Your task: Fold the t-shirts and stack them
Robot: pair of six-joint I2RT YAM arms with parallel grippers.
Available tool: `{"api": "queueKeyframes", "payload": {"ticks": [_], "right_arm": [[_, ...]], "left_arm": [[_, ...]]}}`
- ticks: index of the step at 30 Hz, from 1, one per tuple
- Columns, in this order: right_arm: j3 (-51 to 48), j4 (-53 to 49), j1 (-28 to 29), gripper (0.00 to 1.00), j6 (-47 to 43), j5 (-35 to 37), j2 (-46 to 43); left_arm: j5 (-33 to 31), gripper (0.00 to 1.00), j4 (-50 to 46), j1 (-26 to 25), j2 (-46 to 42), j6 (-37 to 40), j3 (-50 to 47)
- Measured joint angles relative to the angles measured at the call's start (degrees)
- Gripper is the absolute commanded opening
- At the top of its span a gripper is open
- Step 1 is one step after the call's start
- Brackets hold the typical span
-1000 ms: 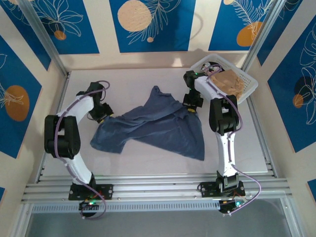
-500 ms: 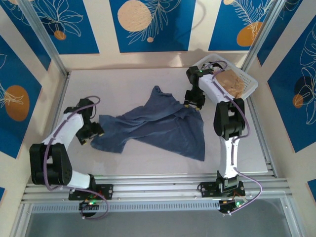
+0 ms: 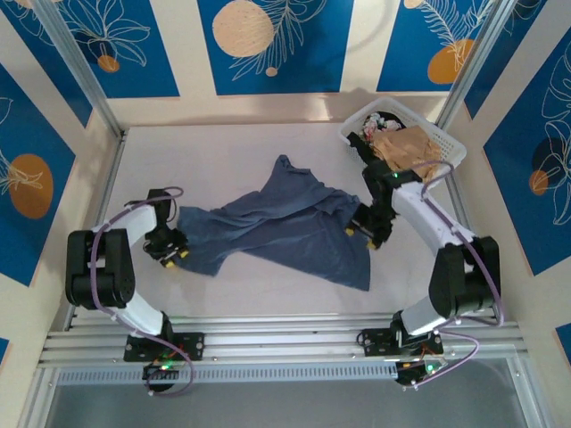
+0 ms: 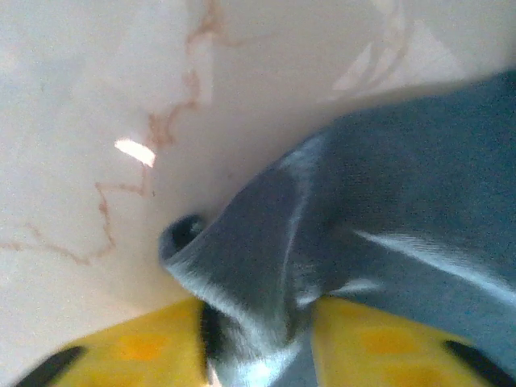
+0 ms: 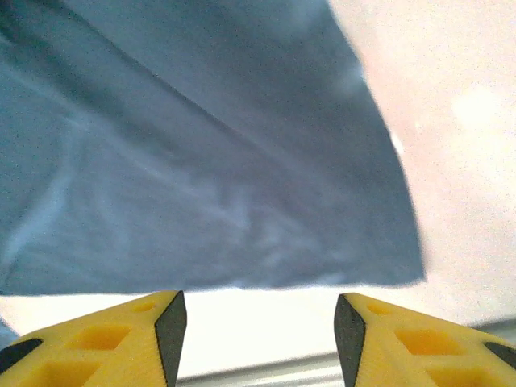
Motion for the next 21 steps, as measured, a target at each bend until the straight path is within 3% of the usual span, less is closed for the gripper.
{"api": "queueKeyframes", "payload": {"ticks": [2, 3, 10, 21], "right_arm": [[-6.05, -0.15, -0.92, 0.56, 3.21, -1.03, -3.48], [-8.63, -0.22, -1.7, 0.56, 4.59, -1.51, -4.96], [-20.9, 2.47, -7.02, 0.56, 10.93, -6.36, -7.69], [-23.78, 8.81, -2.12, 0.57, 14.78, -11.37, -2.75]], "left_arm": [[0.13, 0.02, 1.49, 0.0, -0.57, -0.39, -0.44], [0.35, 0.0, 2.58, 0.0, -0.98, -0.83, -0.72], [1.25, 0.0, 5.31, 0.0, -6.32, -1.81, -2.69], [3.87, 0.0, 5.03, 0.0, -9.75, -2.86, -2.73]]}}
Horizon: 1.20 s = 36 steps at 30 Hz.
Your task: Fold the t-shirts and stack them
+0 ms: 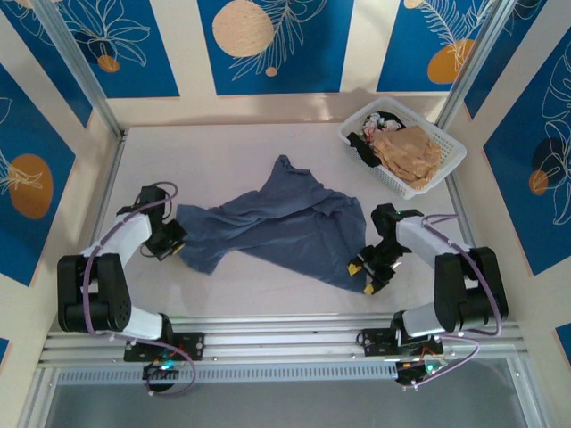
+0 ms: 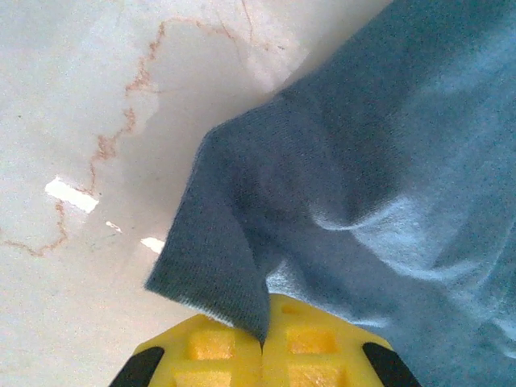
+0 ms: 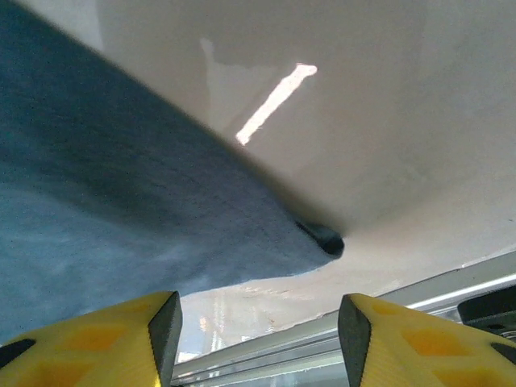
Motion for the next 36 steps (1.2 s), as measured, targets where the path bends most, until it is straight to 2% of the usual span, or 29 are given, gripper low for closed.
{"api": "queueKeyframes", "payload": {"ticks": [6, 8, 12, 14, 16, 20, 23, 26, 31, 36], "right_arm": [[-1.79, 2.58, 0.17, 0.56, 0.55, -0.07, 2.58], [-1.31, 3.48, 0.35, 0.53, 0.5, -0.37, 4.22], [0.9, 4.76, 1.88, 0.33, 0.39, 0.33, 5.64], [2.64, 6.27, 2.47, 0.14, 0.22, 1.09, 6.91], [3.91, 6.93, 2.51, 0.0, -0.11, 1.4, 7.85], [7.85, 7.34, 2.54, 0.0, -0.98, 4.15, 8.35], [15.52, 6.14, 3.06, 0.0, -2.95, 6.32, 8.35], [28.33, 4.66, 4.07, 0.0, -5.95, 7.45, 9.22], [53.16, 2.86, 5.31, 0.0, -11.98, 7.39, 13.84], [69.72, 1.44, 5.42, 0.0, -16.94, 5.84, 16.22]], "left_arm": [[1.01, 0.0, -0.17, 0.0, -0.33, -0.13, 0.11], [1.55, 0.0, -0.24, -0.02, -0.33, -0.46, 0.46], [1.99, 0.0, -0.72, -0.02, -0.52, -0.85, 1.84], [2.1, 0.0, -1.03, -0.02, -0.74, -1.01, 2.62], [2.23, 0.0, -1.09, -0.02, -0.87, -1.14, 3.15], [2.25, 0.0, -1.57, -0.02, -0.9, -1.7, 4.61], [2.25, 0.0, -2.05, -0.02, -0.87, -2.89, 7.02], [2.21, 0.0, -3.06, -0.02, -0.72, -4.04, 11.87], [1.14, 0.0, -4.74, -0.02, 0.07, -5.66, 27.15], [-2.25, 0.0, -5.29, -0.02, -1.99, -7.04, 39.76]]}}
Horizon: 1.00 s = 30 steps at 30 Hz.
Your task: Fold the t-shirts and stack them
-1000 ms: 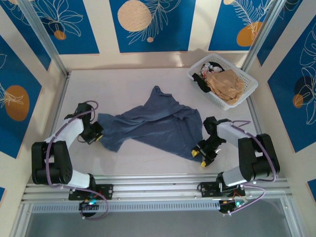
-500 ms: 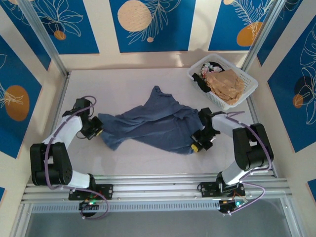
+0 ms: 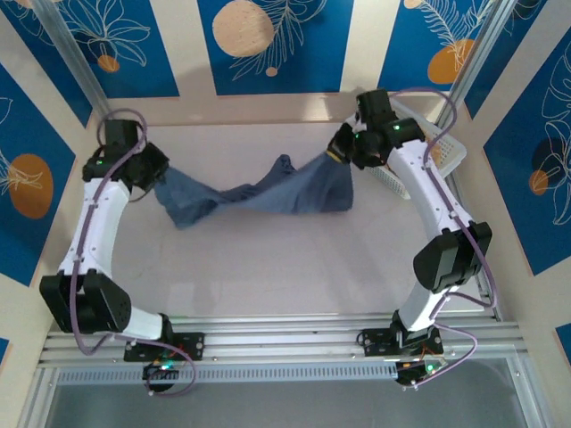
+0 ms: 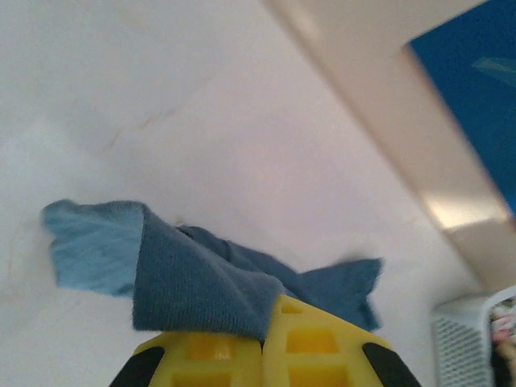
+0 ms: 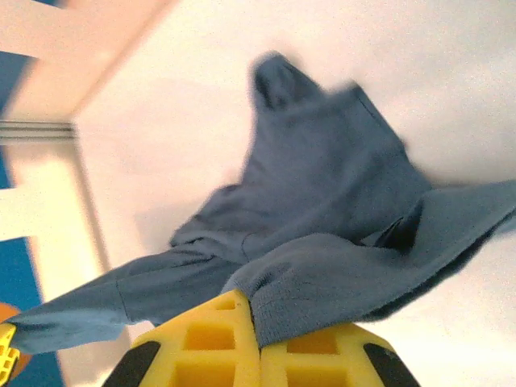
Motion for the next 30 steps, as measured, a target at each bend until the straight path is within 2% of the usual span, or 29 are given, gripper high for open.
{"api": "queueKeyframes", "payload": {"ticks": [4, 10, 14, 17, 21, 26, 30], "right_arm": [[5.11, 0.13, 0.0, 0.0, -3.06, -3.08, -1.25], [3.58, 1.77, 0.22, 0.0, -4.94, -8.11, -8.85], [3.78, 3.32, 0.22, 0.0, -4.72, -11.87, -13.92], [6.08, 4.98, 0.2, 0.0, -3.45, -14.67, -13.92], [11.06, 7.43, 0.2, 0.0, -0.44, -17.35, -7.72], [21.14, 8.52, 0.04, 0.0, 2.69, -19.21, 6.32], [35.5, 8.63, -0.9, 0.0, 5.49, -21.33, 20.7]], "left_arm": [[-3.78, 0.0, -1.03, 0.0, -6.32, -0.96, 3.06], [-9.01, 0.0, -1.84, 0.02, -16.7, -1.42, 6.01], [-9.75, 0.0, -2.32, 0.02, -16.81, -1.25, 13.62], [-9.68, 0.0, -2.25, 0.02, -13.38, -0.46, 21.03], [-8.83, 0.0, -1.75, 0.31, -4.52, 0.17, 30.21], [-5.68, 0.0, -1.44, 1.53, 9.62, 1.03, 40.79], [-1.66, 0.0, -0.96, 3.63, 20.59, 1.75, 48.98]]}}
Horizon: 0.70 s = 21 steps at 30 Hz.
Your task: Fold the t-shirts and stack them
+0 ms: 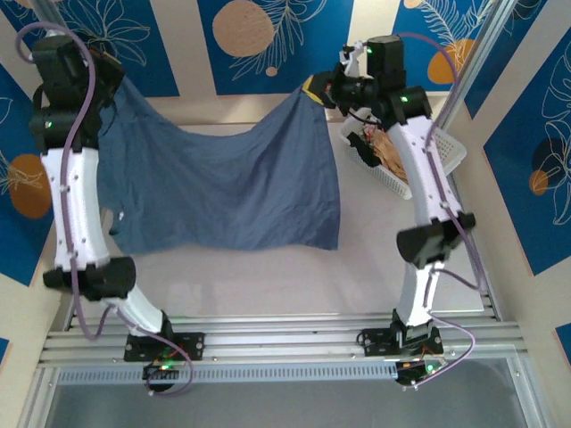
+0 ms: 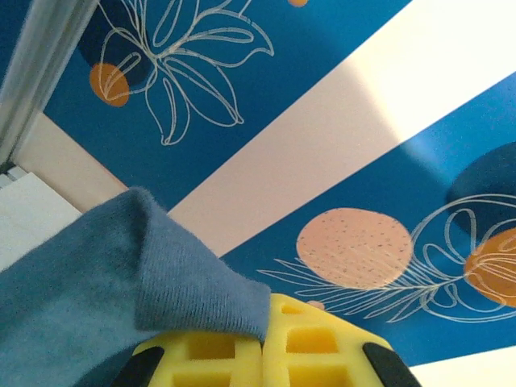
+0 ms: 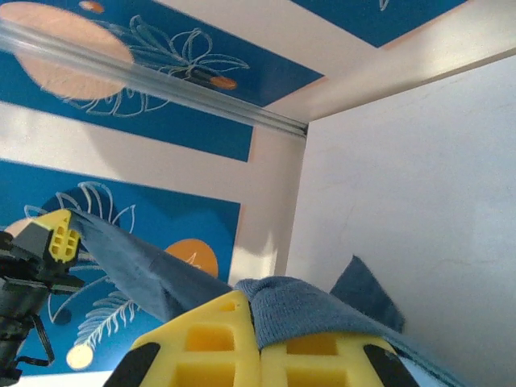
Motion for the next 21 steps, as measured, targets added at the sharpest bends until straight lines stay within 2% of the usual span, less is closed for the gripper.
{"api": "queueKeyframes", "payload": {"ticks": [4, 9, 13, 17, 19, 21], "right_arm": [[14.47, 1.62, -1.68, 0.0, 4.07, -2.23, 12.15], [15.89, 7.58, -4.63, 0.0, 9.03, -3.93, 14.4], [14.23, 14.03, -7.02, 0.0, 11.15, -4.15, 11.89], [13.0, 16.55, -8.9, 0.0, 12.72, -4.92, 8.74], [12.94, 15.47, -9.31, 0.0, 12.33, -5.77, 7.52], [11.28, 12.28, -9.25, 0.0, 10.14, -5.86, 5.95]], "left_arm": [[3.72, 0.0, 0.61, 3.3, 6.43, -0.07, 6.01], [7.56, 0.0, 3.67, 6.27, 8.35, -0.09, 12.9], [8.74, 0.0, 7.91, 6.34, 4.07, -0.07, 13.84], [9.79, 0.0, 8.15, 6.25, -2.27, 0.2, 13.4], [9.84, 0.0, 6.99, 5.64, -7.06, 1.46, 10.1], [9.35, 0.0, 5.97, 4.24, -14.47, 3.04, 1.18]]}}
